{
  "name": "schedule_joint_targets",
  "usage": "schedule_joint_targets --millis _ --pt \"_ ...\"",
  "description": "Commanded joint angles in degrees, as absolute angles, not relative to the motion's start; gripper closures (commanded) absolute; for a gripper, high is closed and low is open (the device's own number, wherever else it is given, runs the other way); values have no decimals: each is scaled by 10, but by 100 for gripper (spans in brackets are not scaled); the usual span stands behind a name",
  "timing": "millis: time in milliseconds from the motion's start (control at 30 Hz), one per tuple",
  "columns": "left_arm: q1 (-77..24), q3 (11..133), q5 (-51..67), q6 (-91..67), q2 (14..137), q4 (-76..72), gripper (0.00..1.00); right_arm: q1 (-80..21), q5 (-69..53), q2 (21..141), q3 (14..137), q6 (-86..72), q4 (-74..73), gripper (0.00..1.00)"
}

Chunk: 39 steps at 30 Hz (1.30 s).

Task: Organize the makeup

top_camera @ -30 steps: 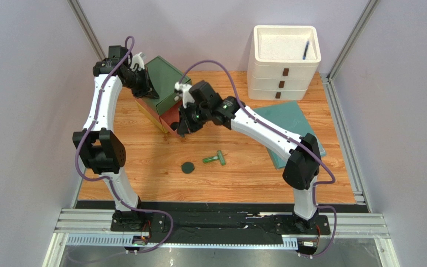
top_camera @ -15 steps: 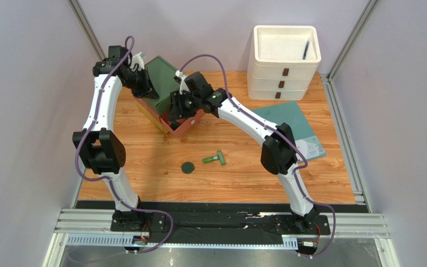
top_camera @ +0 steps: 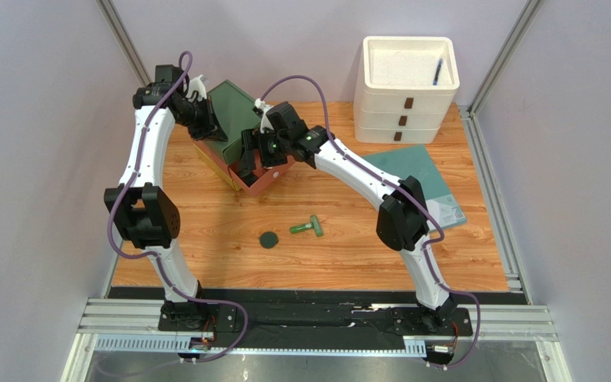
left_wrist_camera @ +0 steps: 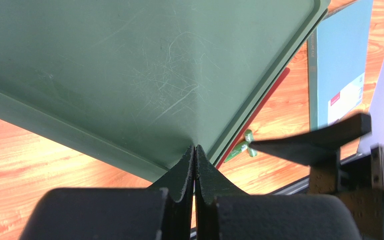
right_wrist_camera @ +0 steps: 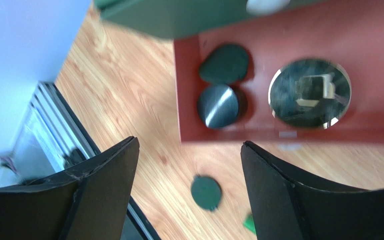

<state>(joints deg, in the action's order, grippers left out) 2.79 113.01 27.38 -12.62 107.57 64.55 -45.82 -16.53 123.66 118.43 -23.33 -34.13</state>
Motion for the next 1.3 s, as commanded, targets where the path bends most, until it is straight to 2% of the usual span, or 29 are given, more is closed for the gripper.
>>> schedule_joint_targets --millis 0,333,733,833,933,967,1033,1067,1133,1167,1233,1267 --pt "30 1108 197 -88 1122 719 100 -496 -151 1150 1099 -135 -367 23" --pt "30 1112 189 -82 1125 725 100 -608 -88 1147 962 -47 -414 22" --pt "30 1109 191 -79 1124 731 100 -623 27 1244 1012 -45 -415 21" --pt "31 1108 192 -80 1124 730 100 -623 18 1261 1026 -47 -415 26" --pt "30 1108 192 -80 1124 732 100 -622 21 1275 1028 -55 -412 37" --pt "31 1108 192 -80 1123 731 100 -623 19 1280 1030 -55 -413 46" --pt "30 1107 191 -80 1123 732 100 -623 10 1284 1030 -54 -417 52" --pt "31 1106 191 -81 1123 732 100 -623 8 1284 1028 -54 -417 65" --pt "30 1106 191 -81 1123 731 100 -623 8 1276 1020 -52 -417 77" --pt "31 1105 192 -81 1122 731 100 -623 8 1272 1019 -53 -417 88" --pt "31 1102 194 -83 1121 728 100 -623 9 1255 1013 -51 -417 97" --pt "31 1102 194 -83 1121 727 100 -623 11 1246 1010 -51 -417 98"
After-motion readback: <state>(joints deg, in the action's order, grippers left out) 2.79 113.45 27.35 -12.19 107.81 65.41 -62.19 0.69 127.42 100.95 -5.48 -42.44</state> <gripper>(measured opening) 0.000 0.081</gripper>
